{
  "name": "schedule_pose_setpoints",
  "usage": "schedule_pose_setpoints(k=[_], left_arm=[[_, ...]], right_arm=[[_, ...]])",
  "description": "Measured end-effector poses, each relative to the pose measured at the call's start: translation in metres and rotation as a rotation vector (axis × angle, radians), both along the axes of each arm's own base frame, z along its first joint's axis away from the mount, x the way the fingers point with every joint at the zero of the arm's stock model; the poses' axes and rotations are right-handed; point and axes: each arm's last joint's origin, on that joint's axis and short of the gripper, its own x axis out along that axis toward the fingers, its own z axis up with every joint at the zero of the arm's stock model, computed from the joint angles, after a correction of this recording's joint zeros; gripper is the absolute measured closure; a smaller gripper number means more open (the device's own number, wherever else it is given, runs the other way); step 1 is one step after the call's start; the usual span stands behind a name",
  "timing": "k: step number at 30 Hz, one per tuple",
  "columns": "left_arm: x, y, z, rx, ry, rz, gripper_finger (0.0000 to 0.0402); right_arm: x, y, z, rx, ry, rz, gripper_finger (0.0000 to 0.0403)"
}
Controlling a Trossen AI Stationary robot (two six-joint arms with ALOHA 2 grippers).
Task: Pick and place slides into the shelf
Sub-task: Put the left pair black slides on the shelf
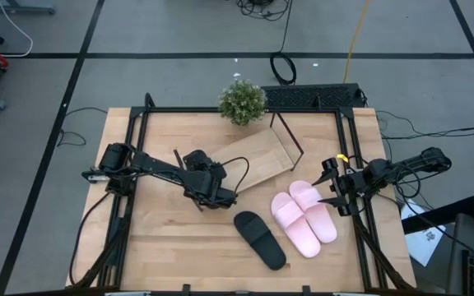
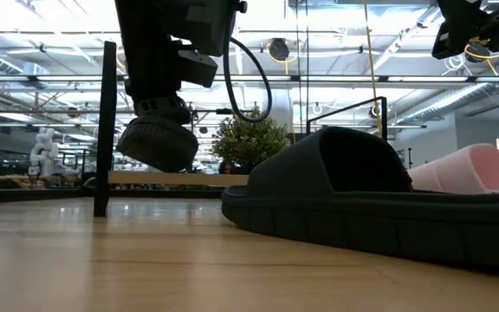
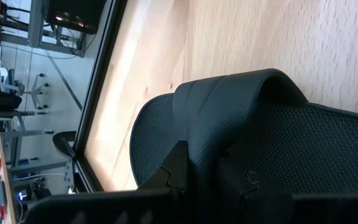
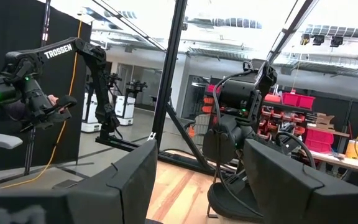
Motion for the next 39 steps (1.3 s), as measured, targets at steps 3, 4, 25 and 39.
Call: schedule_pose_setpoints(k=[3, 4, 25, 39], left_arm=[[0.000, 0.000, -0.004, -0.001, -0.009, 0.000, 0.0366], [-0.001, 0.000, -0.007, 0.000, -0.012, -0.001, 0.0366], [-0.004, -0.002, -0.016, 0.012, -0.040, 0.005, 0.0366], [-0.004, -0.002, -0.016, 0.007, -0.033, 0.010, 0.0274]], right_arm=[[0.000, 0.000, 0.000, 0.000, 0.000, 0.000, 0.0177], [0.000, 0.000, 0.000, 0.000, 0.000, 0.000, 0.0177], [0.000, 0.000, 0.000, 0.000, 0.001, 0.000, 0.0177], [0.000, 0.000, 0.000, 0.000, 0.001, 0.000, 0.0177]])
